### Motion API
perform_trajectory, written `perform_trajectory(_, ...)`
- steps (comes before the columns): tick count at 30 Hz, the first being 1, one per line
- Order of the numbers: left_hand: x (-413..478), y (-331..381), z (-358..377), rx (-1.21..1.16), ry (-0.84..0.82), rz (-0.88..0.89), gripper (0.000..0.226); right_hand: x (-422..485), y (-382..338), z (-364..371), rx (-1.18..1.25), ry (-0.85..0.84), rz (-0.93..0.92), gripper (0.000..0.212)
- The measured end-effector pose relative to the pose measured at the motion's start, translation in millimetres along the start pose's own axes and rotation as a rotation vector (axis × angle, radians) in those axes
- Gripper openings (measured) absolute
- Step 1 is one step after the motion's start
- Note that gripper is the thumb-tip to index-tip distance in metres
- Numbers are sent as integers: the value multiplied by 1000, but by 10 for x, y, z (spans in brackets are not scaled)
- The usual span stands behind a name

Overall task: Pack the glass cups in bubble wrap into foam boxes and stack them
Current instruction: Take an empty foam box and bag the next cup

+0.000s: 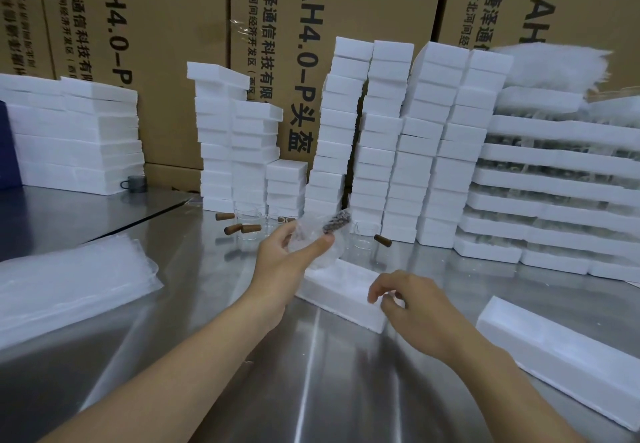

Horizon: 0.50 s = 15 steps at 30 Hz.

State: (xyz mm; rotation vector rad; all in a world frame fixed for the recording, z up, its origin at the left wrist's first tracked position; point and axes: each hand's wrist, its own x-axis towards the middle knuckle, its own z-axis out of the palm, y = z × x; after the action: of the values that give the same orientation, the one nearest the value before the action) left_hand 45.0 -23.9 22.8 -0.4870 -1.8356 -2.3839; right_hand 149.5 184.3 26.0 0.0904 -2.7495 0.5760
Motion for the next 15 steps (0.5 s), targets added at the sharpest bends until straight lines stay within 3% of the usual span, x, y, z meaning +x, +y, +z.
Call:
perform_trajectory(3, 3, 5, -4, 122, -13, 63, 57, -14, -12, 23, 49, 3, -13, 6)
perform_trajectory(5, 7, 4, -22, 274, -36, 93, 54, -17, -1, 38, 27, -15, -13, 8)
perform_trajectory(8, 7, -13, -79, 530, -120, 169, 72, -7, 3, 45, 2, -30, -20, 13)
perform_trajectory(12, -35, -110, -132, 835, -260, 266, 70, -4, 6, 32, -4, -30, -44, 14)
perform_trajectory(15, -41, -102, -153, 943, -262, 293, 74, -7, -1, 20, 4, -25, -37, 14)
